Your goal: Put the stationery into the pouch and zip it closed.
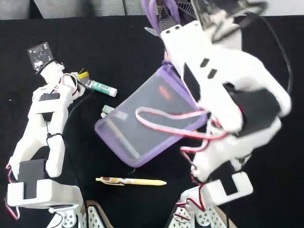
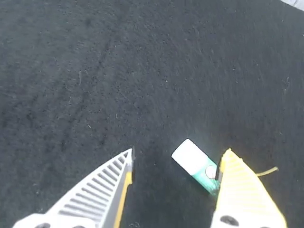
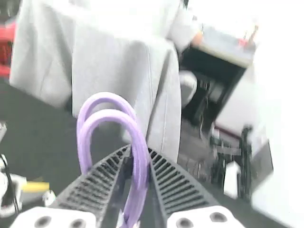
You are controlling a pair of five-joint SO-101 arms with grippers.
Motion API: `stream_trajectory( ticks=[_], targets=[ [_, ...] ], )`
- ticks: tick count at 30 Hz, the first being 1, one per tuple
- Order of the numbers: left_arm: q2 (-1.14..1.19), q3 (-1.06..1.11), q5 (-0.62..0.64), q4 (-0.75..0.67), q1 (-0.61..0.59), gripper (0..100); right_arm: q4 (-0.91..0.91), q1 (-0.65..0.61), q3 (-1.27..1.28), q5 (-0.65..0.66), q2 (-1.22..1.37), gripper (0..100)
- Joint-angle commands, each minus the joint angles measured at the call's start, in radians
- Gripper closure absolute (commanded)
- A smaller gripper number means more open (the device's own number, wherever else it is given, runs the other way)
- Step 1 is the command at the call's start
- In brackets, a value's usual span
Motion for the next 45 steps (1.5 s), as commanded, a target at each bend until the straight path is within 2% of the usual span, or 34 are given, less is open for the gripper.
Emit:
stream_trajectory(
  ticks=[1, 10, 20, 25, 30, 35, 41, 45],
  targets=[
    [-0.057, -0.012, -0.015, -0.017, 0.008, 71, -0.086, -0.055, -0.03, 0.009, -0.082, 98.8],
    [-0.058, -0.012, -0.015, -0.011, 0.007, 71, -0.126, -0.173, -0.039, 0.166, -0.114, 98.8],
    [-0.058, -0.027, -0.012, -0.009, -0.025, 71, -0.333, -0.176, -0.027, 0.167, -0.12, 98.8],
    [-0.058, -0.027, -0.011, -0.011, -0.031, 71, -0.376, -0.18, -0.031, 0.161, -0.116, 98.8],
    [-0.058, -0.027, -0.011, -0.011, -0.028, 71, -0.25, -0.181, -0.025, 0.155, -0.107, 98.8],
    [-0.058, -0.025, -0.012, -0.011, -0.028, 71, -0.135, -0.189, -0.033, 0.046, -0.117, 98.8],
    [-0.058, -0.025, -0.014, -0.011, -0.035, 71, 0.012, -0.325, -0.048, 0.028, -0.151, 98.8],
    [-0.06, -0.028, -0.017, -0.011, -0.038, 71, 0.095, -0.345, -0.042, 0.028, -0.18, 98.8]
  ],
)
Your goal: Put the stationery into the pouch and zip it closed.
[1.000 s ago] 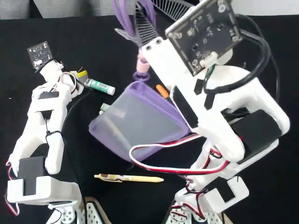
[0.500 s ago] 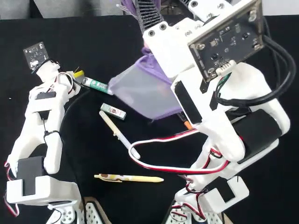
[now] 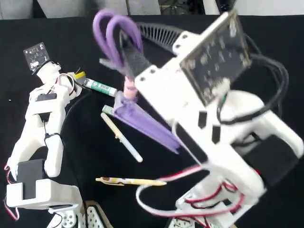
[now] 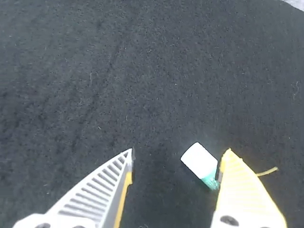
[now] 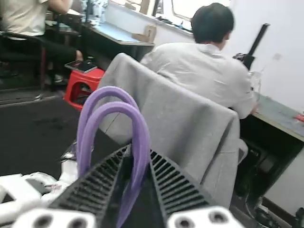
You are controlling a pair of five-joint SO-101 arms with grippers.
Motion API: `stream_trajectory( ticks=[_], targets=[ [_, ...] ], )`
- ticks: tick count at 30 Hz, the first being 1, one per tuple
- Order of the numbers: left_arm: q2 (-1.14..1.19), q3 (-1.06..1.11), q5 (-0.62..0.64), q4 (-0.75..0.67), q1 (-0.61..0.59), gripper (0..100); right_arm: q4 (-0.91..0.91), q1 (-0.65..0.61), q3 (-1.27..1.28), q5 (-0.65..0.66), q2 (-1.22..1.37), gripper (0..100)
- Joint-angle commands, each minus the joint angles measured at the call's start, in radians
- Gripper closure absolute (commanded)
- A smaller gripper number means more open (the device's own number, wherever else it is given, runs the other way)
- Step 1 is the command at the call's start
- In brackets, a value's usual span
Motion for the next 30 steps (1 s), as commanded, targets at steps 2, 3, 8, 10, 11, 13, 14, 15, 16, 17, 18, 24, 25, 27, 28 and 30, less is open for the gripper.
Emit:
stream_trajectory(
  ticks=[2, 3, 8, 10, 11, 13, 14, 15, 16, 17, 18, 24, 25, 27, 28, 30],
  targets=[
    [-0.064, -0.031, -0.051, -0.011, -0.005, 71, 0.115, -0.023, -0.025, -0.011, -0.054, 98.8],
    [-0.078, -0.033, -0.084, -0.009, -0.002, 71, 0.124, -0.015, -0.022, -0.011, -0.059, 98.8],
    [-0.21, -0.031, -0.21, 0.051, 0.051, 71, 0.103, 0.101, 0.028, -0.011, -0.053, 98.8],
    [-0.292, -0.035, -0.269, 0.135, 0.09, 71, 0.1, 0.107, 0.038, -0.003, -0.053, 98.8],
    [-0.334, -0.033, -0.296, 0.172, 0.11, 71, 0.1, 0.107, 0.042, 0.017, -0.053, 98.8],
    [-0.423, -0.033, -0.319, 0.249, 0.142, 71, 0.101, 0.107, 0.048, 0.057, -0.053, 98.8],
    [-0.47, -0.033, -0.316, 0.287, 0.151, 71, 0.101, 0.107, 0.048, 0.066, -0.051, 98.8],
    [-0.512, -0.033, -0.308, 0.324, 0.157, 71, 0.101, 0.107, 0.056, 0.071, -0.051, 98.8],
    [-0.554, -0.033, -0.298, 0.354, 0.159, 71, 0.101, 0.107, 0.064, 0.074, -0.051, 98.8],
    [-0.592, -0.031, -0.278, 0.385, 0.159, 71, 0.101, 0.107, 0.068, 0.074, -0.051, 98.8],
    [-0.629, -0.031, -0.249, 0.416, 0.159, 71, 0.098, 0.107, 0.073, 0.074, -0.051, 98.8],
    [-0.787, -0.033, -0.058, 0.644, 0.173, 71, 0.037, 0.141, 0.15, 0.074, -0.051, 98.8],
    [-0.801, -0.033, -0.055, 0.68, 0.174, 71, 0.02, 0.153, 0.17, 0.074, -0.051, 98.8],
    [-0.818, -0.033, -0.069, 0.735, 0.174, 71, -0.017, 0.183, 0.211, 0.074, -0.051, 98.8],
    [-0.824, -0.031, -0.1, 0.749, 0.174, 71, -0.031, 0.195, 0.229, 0.074, -0.051, 98.8],
    [-0.83, -0.024, -0.219, 0.753, 0.174, 71, -0.057, 0.209, 0.26, 0.074, -0.051, 98.8]
  ],
)
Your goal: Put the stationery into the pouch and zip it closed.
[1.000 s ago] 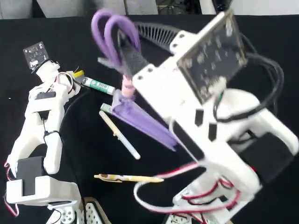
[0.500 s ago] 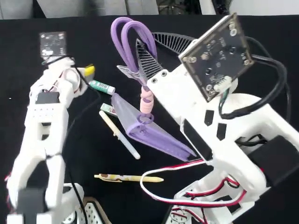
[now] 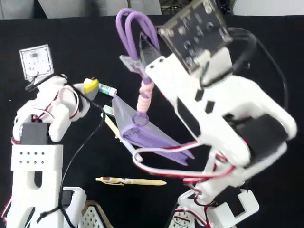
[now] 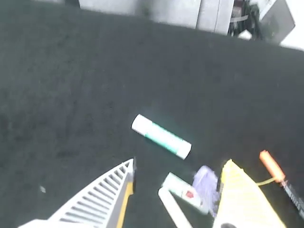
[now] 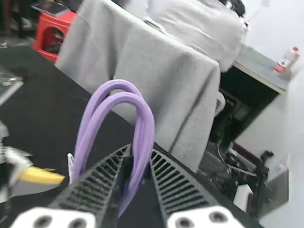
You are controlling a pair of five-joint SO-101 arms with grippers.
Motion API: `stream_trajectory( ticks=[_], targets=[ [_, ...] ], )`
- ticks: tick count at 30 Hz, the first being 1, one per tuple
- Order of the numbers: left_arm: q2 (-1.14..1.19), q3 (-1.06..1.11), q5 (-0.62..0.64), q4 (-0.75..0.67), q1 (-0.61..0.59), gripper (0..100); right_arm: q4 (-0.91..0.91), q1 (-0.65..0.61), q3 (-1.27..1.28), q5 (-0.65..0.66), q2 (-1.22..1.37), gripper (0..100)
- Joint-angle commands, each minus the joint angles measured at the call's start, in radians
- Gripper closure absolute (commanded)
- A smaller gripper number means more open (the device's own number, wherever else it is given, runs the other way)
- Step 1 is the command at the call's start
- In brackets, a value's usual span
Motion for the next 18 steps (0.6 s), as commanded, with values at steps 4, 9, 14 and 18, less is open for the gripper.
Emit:
stream_trajectory(
  ticks=[4, 9, 14, 18],
  targets=[
    [-0.037, -0.024, -0.413, 0.038, 0.012, 71, -0.086, 0.044, 0.082, 0.008, -0.013, 98.8],
    [-0.038, 0.001, -0.753, 0.041, 0.008, 71, -0.086, 0.044, 0.077, 0.008, -0.013, 98.8],
    [-0.106, -0.005, -0.881, 0.118, 0.041, 71, -0.097, 0.048, 0.081, 0.009, -0.013, 98.8],
    [-0.305, 0.007, -0.962, 0.233, 0.12, 71, -0.114, 0.08, 0.084, 0.009, -0.001, 98.8]
  ],
)
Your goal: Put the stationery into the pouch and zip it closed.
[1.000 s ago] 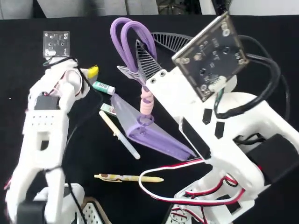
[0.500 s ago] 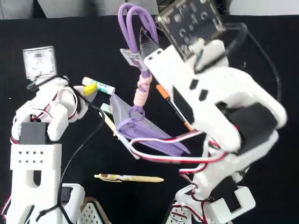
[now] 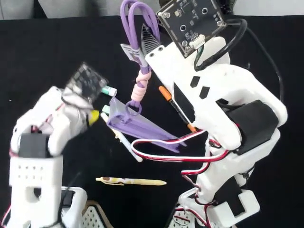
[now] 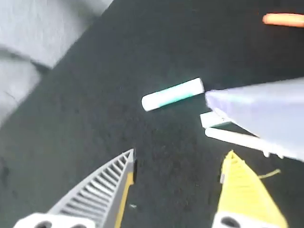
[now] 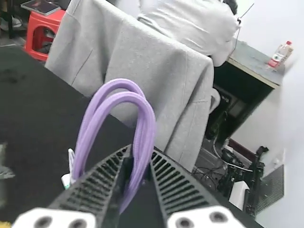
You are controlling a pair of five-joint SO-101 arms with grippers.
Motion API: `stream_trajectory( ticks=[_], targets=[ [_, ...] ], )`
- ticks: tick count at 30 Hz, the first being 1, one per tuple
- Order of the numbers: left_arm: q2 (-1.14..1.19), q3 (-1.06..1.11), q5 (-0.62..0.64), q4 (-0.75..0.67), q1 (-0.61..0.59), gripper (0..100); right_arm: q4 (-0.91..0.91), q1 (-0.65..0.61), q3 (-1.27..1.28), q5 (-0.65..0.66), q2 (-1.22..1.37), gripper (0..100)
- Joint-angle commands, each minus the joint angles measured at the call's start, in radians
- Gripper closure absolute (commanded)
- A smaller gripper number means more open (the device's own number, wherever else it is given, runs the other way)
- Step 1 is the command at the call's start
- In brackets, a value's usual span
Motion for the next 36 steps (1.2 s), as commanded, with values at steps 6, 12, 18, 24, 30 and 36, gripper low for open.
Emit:
stream_trajectory(
  ticks=[6, 12, 18, 24, 30, 36],
  targets=[
    [-0.578, 0.101, -0.086, 0.112, 0.199, 71, -0.061, 0.078, -0.005, 0.009, 0.062, 98.8],
    [-0.844, 0.325, -0.081, 0.015, 0.254, 71, -0.058, 0.075, -0.005, 0.009, 0.071, 98.8],
    [-0.806, 0.352, -0.054, -0.064, 0.255, 71, -0.044, 0.071, -0.002, 0.054, 0.07, 98.8],
    [-0.806, 0.352, 0.034, -0.146, 0.381, 71, 0.025, -0.037, -0.007, 0.158, 0.07, 98.8],
    [-0.801, 0.352, 0.034, -0.146, 0.452, 71, 0.058, -0.054, -0.007, 0.21, 0.07, 98.8],
    [-0.804, 0.352, 0.034, -0.146, 0.507, 71, 0.092, -0.057, -0.007, 0.265, 0.07, 98.8]
  ],
)
